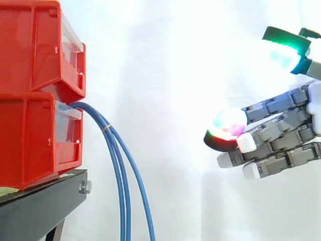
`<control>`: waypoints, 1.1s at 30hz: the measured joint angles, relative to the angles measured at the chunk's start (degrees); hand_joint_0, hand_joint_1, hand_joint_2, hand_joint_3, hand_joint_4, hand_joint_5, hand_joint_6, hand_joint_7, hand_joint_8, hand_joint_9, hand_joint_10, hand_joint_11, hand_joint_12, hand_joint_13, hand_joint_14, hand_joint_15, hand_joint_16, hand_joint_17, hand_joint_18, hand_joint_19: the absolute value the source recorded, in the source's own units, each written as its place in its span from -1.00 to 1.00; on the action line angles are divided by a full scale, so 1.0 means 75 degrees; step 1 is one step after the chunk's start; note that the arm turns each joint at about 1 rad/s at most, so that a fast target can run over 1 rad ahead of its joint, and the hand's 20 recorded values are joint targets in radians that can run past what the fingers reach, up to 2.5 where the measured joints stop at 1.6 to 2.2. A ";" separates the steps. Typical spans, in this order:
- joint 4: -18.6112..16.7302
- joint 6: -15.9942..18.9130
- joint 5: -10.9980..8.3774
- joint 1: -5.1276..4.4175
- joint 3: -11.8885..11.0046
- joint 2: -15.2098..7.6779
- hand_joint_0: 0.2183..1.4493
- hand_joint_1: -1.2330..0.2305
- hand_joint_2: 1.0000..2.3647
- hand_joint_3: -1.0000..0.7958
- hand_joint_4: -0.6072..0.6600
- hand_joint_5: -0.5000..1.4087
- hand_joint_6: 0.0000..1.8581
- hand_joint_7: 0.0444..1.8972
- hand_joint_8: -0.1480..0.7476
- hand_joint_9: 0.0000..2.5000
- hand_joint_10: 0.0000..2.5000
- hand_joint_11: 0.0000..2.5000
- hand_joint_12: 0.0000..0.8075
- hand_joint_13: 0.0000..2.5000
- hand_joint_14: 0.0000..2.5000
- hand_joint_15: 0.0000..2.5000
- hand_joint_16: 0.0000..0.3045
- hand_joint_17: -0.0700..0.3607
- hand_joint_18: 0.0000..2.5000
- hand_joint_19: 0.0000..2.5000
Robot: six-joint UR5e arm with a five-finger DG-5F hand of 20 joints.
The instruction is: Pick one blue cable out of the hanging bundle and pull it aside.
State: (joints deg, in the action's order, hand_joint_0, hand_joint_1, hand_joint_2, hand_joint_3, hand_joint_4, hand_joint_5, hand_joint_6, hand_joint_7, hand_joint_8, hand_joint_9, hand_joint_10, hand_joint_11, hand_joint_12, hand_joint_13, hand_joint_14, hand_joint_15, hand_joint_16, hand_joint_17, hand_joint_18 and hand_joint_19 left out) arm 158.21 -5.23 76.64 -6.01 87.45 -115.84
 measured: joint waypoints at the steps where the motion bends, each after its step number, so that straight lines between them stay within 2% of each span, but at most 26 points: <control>1: -0.0040 0.0000 -0.0004 -0.0002 0.0000 -0.0015 -0.50 0.13 -1.00 -0.43 0.40 -0.72 -0.46 -0.26 -0.01 -0.64 -1.00 -0.91 -0.08 -0.85 -1.00 -0.97 -0.60 -0.04 -0.77 -0.81; 5: -0.0157 -0.0012 -0.0042 -0.0013 0.0000 -0.0052 -0.50 0.13 -1.00 -0.43 0.40 -0.72 -0.46 -0.26 -0.02 -0.64 -1.00 -0.91 -0.08 -0.85 -1.00 -0.97 -0.60 -0.04 -0.77 -0.81; 12: -0.0253 -0.0056 -0.0308 -0.0073 0.0000 -0.0083 -0.50 0.13 -1.00 -0.43 0.40 -0.72 -0.46 -0.25 -0.02 -0.64 -1.00 -0.91 -0.08 -0.85 -1.00 -0.97 -0.60 -0.04 -0.77 -0.81; 17: -0.0300 -0.0050 -0.0336 -0.0097 0.0000 -0.0200 -0.50 0.13 -1.00 -0.43 0.40 -0.72 -0.46 -0.25 -0.02 -0.64 -1.00 -0.90 -0.08 -0.85 -1.00 -0.97 -0.60 -0.04 -0.77 -0.80; 29: -0.0802 -0.0022 -0.0368 -0.0130 0.0000 -0.0547 -0.52 0.08 -1.00 -0.44 0.35 -0.72 -0.46 -0.25 -0.01 -0.76 -1.00 -0.89 -0.07 -0.82 -1.00 -0.92 -0.60 -0.04 -0.73 -0.78; 33: -0.1044 -0.0045 -0.0541 -0.0162 -0.0001 -0.0622 -0.53 0.06 -1.00 -0.44 0.36 -0.72 -0.46 -0.25 0.01 -0.76 -1.00 -0.86 -0.06 -0.80 -1.00 -0.90 -0.60 -0.04 -0.71 -0.77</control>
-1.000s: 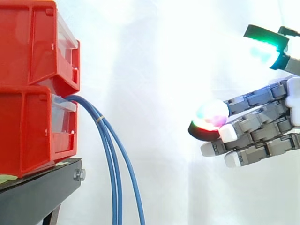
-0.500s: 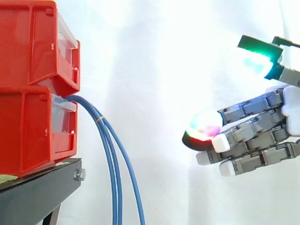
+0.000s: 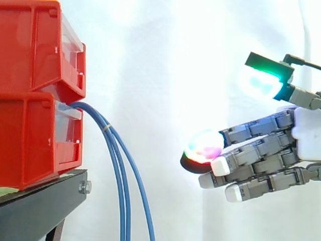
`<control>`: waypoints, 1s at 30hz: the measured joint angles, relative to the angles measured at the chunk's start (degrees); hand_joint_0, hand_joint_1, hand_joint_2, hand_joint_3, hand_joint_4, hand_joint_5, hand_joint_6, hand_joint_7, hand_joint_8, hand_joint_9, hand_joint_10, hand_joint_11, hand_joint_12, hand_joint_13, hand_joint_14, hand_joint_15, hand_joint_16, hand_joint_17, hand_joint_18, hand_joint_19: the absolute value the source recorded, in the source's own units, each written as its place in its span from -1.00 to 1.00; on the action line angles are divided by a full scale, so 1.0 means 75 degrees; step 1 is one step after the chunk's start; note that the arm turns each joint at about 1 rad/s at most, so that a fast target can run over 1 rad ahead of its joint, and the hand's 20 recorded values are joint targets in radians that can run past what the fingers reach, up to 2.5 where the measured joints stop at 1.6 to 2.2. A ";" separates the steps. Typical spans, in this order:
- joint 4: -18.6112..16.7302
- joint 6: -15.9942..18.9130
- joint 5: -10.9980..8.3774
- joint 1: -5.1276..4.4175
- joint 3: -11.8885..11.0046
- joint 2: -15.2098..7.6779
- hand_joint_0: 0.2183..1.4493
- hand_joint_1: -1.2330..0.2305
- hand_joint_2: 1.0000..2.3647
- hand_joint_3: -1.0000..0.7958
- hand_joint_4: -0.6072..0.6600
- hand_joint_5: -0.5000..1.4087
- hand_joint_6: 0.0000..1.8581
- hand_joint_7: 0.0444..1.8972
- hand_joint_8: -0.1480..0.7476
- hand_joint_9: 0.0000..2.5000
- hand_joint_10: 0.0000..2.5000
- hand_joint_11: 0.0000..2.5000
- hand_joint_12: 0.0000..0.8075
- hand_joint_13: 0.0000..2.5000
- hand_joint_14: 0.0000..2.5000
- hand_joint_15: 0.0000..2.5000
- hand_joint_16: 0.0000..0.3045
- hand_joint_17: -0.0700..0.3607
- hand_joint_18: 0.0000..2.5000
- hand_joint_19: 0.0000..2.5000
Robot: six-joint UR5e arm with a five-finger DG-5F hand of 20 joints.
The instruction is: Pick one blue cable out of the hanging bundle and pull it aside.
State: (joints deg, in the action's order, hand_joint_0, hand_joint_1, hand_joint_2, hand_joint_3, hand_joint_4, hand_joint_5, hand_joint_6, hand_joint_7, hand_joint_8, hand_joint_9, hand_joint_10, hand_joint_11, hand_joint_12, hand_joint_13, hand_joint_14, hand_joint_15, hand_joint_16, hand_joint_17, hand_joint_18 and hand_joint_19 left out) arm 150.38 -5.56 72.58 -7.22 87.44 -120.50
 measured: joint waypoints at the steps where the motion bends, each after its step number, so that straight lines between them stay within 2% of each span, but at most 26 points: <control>1: -0.0031 -0.0003 -0.0049 -0.0008 0.0000 -0.0009 -0.53 0.06 -1.00 -0.44 0.37 -0.72 -0.46 -0.25 0.01 -0.76 -1.00 -0.86 -0.06 -0.80 -1.00 -0.90 -0.60 -0.04 -0.71 -0.77; 12: -0.0083 -0.0132 -0.0292 -0.0083 0.0001 -0.0121 -0.53 0.06 -1.00 -0.44 0.40 -0.72 -0.46 -0.25 0.01 -0.77 -1.00 -0.91 -0.06 -0.81 -1.00 -0.91 -0.60 -0.04 -0.71 -0.77; 20: -0.0156 -0.0198 -0.0464 -0.0090 0.0001 -0.0228 -0.52 0.07 -1.00 -0.44 0.40 -0.72 -0.46 -0.25 0.00 -0.77 -1.00 -0.92 -0.06 -0.80 -1.00 -0.91 -0.60 -0.04 -0.71 -0.77; 23: -0.0271 -0.0356 -0.0629 -0.0100 0.0000 -0.0259 -0.52 0.07 -1.00 -0.44 0.41 -0.72 -0.46 -0.25 0.01 -0.76 -1.00 -0.92 -0.06 -0.80 -1.00 -0.91 -0.60 -0.04 -0.71 -0.77; 30: -0.0821 -0.0525 -0.0867 -0.0113 -0.0065 -0.0670 -0.52 0.08 -1.00 -0.44 0.43 -0.71 -0.46 -0.25 0.01 -0.75 -1.00 -0.92 -0.06 -0.79 -1.00 -0.91 -0.60 -0.05 -0.70 -0.76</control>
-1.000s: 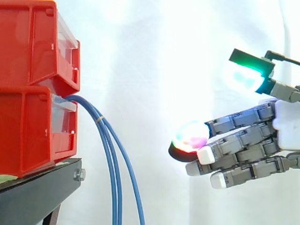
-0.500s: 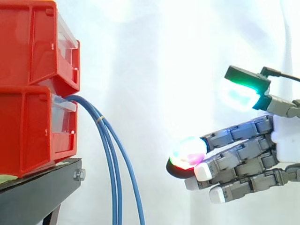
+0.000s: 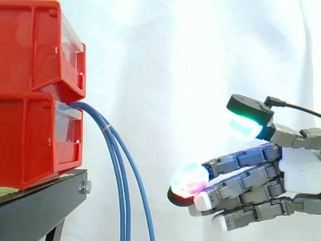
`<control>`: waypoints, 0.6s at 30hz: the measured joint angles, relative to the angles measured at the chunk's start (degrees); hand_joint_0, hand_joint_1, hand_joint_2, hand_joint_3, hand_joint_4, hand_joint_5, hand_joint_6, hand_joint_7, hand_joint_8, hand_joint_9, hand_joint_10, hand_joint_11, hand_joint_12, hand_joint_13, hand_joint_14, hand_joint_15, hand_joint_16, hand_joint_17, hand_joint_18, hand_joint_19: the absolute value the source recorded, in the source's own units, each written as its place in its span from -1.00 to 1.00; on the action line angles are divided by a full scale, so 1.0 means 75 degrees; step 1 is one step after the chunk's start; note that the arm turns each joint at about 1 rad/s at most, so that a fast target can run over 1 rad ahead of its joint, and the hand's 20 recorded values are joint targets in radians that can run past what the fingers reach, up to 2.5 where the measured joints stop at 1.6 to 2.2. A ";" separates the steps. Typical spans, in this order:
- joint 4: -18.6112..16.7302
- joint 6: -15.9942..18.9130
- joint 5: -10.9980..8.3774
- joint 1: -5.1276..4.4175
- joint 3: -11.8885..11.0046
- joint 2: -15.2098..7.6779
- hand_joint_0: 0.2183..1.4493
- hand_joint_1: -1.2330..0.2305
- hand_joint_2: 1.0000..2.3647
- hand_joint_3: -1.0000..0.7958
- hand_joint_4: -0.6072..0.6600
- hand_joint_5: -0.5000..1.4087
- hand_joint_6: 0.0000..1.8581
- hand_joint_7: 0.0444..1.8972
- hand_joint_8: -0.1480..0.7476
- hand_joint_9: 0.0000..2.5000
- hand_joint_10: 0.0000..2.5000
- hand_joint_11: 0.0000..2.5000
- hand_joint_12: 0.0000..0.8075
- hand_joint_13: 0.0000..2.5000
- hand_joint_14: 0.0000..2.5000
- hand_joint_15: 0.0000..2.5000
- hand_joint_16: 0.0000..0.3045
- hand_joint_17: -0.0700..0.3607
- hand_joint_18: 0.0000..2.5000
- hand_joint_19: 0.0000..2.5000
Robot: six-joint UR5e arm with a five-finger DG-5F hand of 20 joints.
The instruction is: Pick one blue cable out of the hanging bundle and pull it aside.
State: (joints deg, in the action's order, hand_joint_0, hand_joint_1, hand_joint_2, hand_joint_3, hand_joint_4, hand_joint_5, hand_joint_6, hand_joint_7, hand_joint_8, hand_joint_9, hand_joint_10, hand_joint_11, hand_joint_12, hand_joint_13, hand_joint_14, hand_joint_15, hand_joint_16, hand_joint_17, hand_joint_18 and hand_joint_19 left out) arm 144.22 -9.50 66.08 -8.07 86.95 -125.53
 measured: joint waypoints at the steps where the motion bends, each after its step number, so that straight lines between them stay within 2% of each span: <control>1: -0.0070 -0.0009 -0.0014 -0.0001 -0.0027 -0.0036 -0.52 0.08 -1.00 -0.44 0.43 -0.71 -0.46 -0.25 0.01 -0.74 -1.00 -0.92 -0.06 -0.79 -1.00 -0.91 -0.60 -0.05 -0.70 -0.76; 9: -0.0203 0.0001 -0.0025 -0.0003 -0.0465 -0.0539 -0.51 0.08 -1.00 -0.44 0.45 -0.70 -0.46 -0.25 0.01 -0.73 -1.00 -0.93 -0.06 -0.79 -1.00 -0.91 -0.61 -0.05 -0.70 -0.76; 18: -0.0347 -0.0040 -0.0010 -0.0017 -0.0679 -0.0786 -0.51 0.08 -1.00 -0.44 0.46 -0.70 -0.46 -0.25 0.01 -0.71 -1.00 -0.91 -0.07 -0.78 -1.00 -0.90 -0.61 -0.05 -0.69 -0.75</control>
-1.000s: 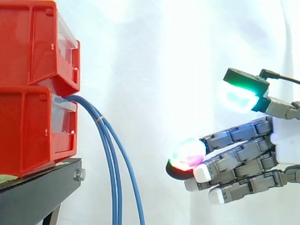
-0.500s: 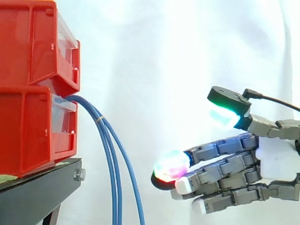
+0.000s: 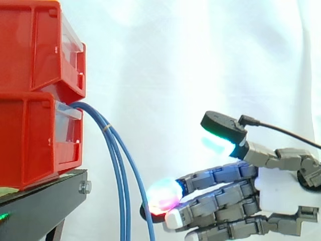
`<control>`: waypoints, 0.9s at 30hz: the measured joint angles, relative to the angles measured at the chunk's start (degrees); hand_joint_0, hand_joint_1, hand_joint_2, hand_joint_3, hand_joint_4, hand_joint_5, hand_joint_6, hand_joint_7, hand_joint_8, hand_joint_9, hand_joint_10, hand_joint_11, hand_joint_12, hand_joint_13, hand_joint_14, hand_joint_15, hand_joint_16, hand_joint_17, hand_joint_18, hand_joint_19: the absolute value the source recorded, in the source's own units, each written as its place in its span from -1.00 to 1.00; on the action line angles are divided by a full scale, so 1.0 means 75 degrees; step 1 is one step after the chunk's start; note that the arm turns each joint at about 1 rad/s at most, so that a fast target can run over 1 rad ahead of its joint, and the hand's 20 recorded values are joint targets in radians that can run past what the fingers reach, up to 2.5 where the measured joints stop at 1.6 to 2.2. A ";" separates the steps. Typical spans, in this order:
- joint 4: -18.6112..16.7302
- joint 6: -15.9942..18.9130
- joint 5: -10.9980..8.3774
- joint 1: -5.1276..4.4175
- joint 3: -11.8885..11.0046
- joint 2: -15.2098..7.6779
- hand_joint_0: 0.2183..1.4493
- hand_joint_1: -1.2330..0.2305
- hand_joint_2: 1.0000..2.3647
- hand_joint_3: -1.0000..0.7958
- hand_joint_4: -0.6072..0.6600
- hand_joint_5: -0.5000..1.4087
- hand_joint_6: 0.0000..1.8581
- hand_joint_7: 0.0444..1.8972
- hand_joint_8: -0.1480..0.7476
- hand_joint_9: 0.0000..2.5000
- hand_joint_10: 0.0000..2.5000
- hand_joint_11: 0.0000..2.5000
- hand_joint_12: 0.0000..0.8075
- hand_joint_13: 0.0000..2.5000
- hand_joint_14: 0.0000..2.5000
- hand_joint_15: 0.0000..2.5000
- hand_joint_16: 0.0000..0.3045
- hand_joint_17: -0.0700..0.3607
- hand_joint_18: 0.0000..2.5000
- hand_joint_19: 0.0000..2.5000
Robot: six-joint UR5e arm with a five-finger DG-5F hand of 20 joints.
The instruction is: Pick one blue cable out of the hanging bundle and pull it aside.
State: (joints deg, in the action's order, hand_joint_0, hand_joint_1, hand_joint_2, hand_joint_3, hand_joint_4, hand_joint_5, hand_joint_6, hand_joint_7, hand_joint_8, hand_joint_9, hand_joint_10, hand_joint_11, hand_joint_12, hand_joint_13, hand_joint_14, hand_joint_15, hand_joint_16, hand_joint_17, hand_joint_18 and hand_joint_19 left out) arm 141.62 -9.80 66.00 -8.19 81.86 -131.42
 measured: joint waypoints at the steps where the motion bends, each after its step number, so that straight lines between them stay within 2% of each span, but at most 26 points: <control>1: -0.0031 0.0011 0.0007 -0.0003 -0.0065 -0.0091 -0.51 0.08 -1.00 -0.44 0.46 -0.70 -0.46 -0.25 0.01 -0.71 -1.00 -0.92 -0.07 -0.78 -1.00 -0.90 -0.61 -0.06 -0.69 -0.76; 6: -0.0090 0.0196 0.0127 -0.0008 -0.0473 -0.0544 -0.51 0.08 -1.00 -0.44 0.46 -0.70 -0.46 -0.25 0.01 -0.71 -1.00 -0.92 -0.07 -0.77 -1.00 -0.90 -0.61 -0.05 -0.69 -0.76; 10: -0.0110 0.0284 0.0248 -0.0041 -0.0734 -0.0742 -0.51 0.08 -1.00 -0.44 0.46 -0.70 -0.46 -0.25 0.01 -0.71 -1.00 -0.92 -0.07 -0.77 -1.00 -0.90 -0.61 -0.06 -0.69 -0.75; 17: -0.0170 0.0186 0.0317 -0.0129 -0.0810 -0.0798 -0.50 0.08 -1.00 -0.44 0.46 -0.70 -0.46 -0.25 0.02 -0.70 -1.00 -0.92 -0.07 -0.76 -1.00 -0.90 -0.61 -0.06 -0.68 -0.75; 22: -0.0316 -0.0049 0.0289 -0.0230 -0.0815 -0.0815 -0.50 0.08 -1.00 -0.44 0.47 -0.70 -0.46 -0.25 0.02 -0.70 -1.00 -0.91 -0.07 -0.76 -1.00 -0.90 -0.61 -0.06 -0.68 -0.75; 27: -0.0493 -0.0053 0.0290 -0.0298 -0.0957 -0.1101 -0.50 0.08 -1.00 -0.44 0.47 -0.70 -0.46 -0.26 0.02 -0.70 -1.00 -0.92 -0.07 -0.76 -1.00 -0.90 -0.61 -0.06 -0.68 -0.75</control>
State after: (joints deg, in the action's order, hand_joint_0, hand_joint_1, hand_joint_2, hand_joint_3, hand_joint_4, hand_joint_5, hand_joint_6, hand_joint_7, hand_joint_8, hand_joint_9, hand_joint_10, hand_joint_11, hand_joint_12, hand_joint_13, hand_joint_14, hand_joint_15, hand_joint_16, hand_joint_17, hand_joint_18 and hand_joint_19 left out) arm 137.93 -10.20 68.18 -10.43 74.69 -139.68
